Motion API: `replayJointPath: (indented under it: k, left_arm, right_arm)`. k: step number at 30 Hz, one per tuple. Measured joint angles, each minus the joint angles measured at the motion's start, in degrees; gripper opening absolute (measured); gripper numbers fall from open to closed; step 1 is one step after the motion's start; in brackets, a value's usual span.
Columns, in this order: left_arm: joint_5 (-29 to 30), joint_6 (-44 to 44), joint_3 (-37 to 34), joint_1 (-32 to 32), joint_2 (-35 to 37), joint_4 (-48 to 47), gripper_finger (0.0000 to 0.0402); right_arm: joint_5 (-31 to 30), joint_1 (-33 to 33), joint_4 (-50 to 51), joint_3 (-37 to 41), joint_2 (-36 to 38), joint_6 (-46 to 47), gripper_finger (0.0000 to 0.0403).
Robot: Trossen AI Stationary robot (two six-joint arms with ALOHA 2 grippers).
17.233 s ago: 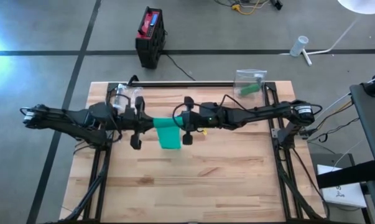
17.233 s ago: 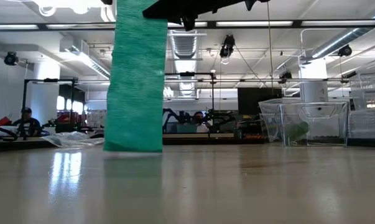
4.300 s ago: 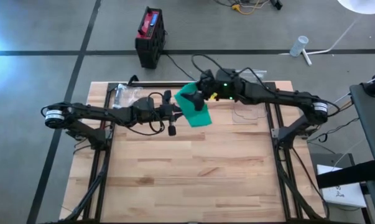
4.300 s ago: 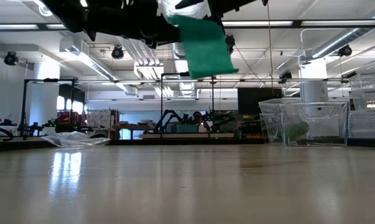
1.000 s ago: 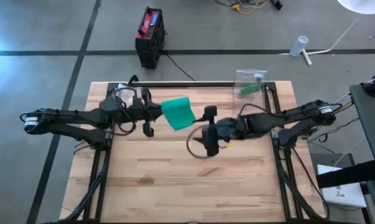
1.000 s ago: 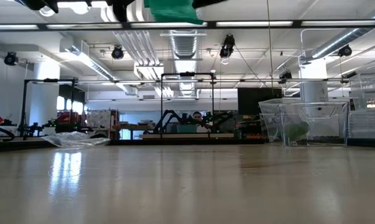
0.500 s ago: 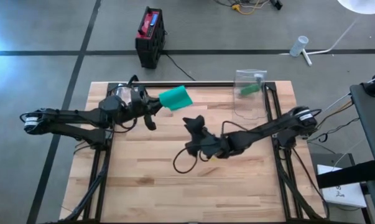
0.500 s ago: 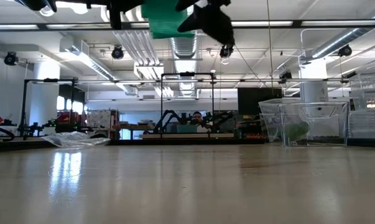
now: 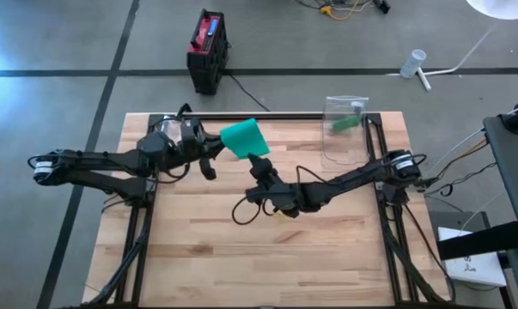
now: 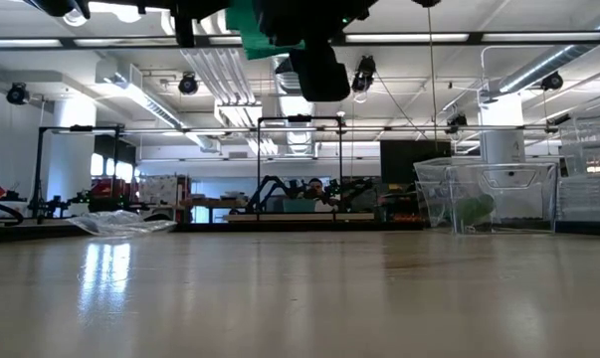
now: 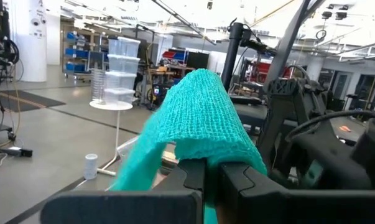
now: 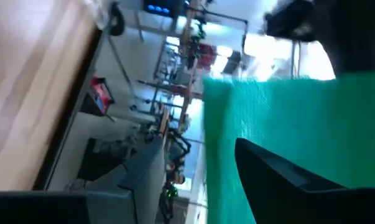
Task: Roll bandage
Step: Roll the dark green bandage
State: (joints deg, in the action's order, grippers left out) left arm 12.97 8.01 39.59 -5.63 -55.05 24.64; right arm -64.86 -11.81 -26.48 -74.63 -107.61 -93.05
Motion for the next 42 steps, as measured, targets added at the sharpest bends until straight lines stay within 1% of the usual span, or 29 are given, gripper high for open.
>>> replayJointPath:
  k: [3,6,15,18,20,22,24,28,29,30,33,35,42]
  left_arm:
    - [0.0,-0.29,0.0,0.0,0.0,-0.13,0.0]
    - [0.04,-0.76,0.0,0.0,0.0,-0.05,0.0]
    - [0.02,-0.29,0.0,0.0,-0.02,0.21,0.0]
    - [0.02,-0.22,0.0,0.0,-0.02,0.2,0.0]
    - [0.02,-0.2,0.0,0.0,-0.02,0.2,0.0]
    - [0.02,-0.2,0.0,0.0,-0.02,0.21,0.0]
    - [0.02,-0.2,0.0,0.0,-0.02,0.18,0.0]
    - [0.02,-0.2,0.0,0.0,-0.02,0.18,0.0]
    - [0.02,-0.2,0.0,0.0,-0.02,0.18,0.0]
    - [0.02,-0.2,0.0,0.0,-0.02,0.16,0.0]
    - [0.02,-0.2,0.0,0.0,-0.02,-0.27,0.0]
    - [0.02,-0.34,0.0,0.0,-0.04,-0.72,0.0]
    - [0.05,-1.37,0.0,0.0,-0.04,-1.98,0.0]
  right_arm:
    - [-0.06,-0.16,-3.22,-0.06,0.27,-0.66,0.0189]
    - [0.2,-0.14,-3.11,-0.07,0.97,-0.6,0.0189]
    - [0.84,2.91,-0.81,-0.04,1.01,-0.14,0.0189]
    - [0.81,4.08,-1.77,-0.04,1.01,0.06,0.0182]
    - [0.84,4.82,-2.39,-0.04,1.01,0.04,0.0168]
    - [0.82,5.57,-2.46,-0.04,1.01,0.04,0.0143]
    - [0.83,6.23,-2.56,-0.04,1.01,0.04,0.011]
    - [1.25,6.82,-2.5,-0.04,1.01,0.01,0.0028]
    - [1.62,6.82,-2.53,-0.04,1.01,-0.01,0.0014]
    - [1.95,6.74,-2.53,-0.04,1.01,-0.04,0.0008]
    - [1.81,5.79,-2.52,-0.07,1.01,0.0,0.0011]
    - [1.75,4.5,-2.51,-0.07,1.15,0.0,0.0006]
    - [0.74,-3.27,-2.52,-0.07,5.94,0.44,0.0001]
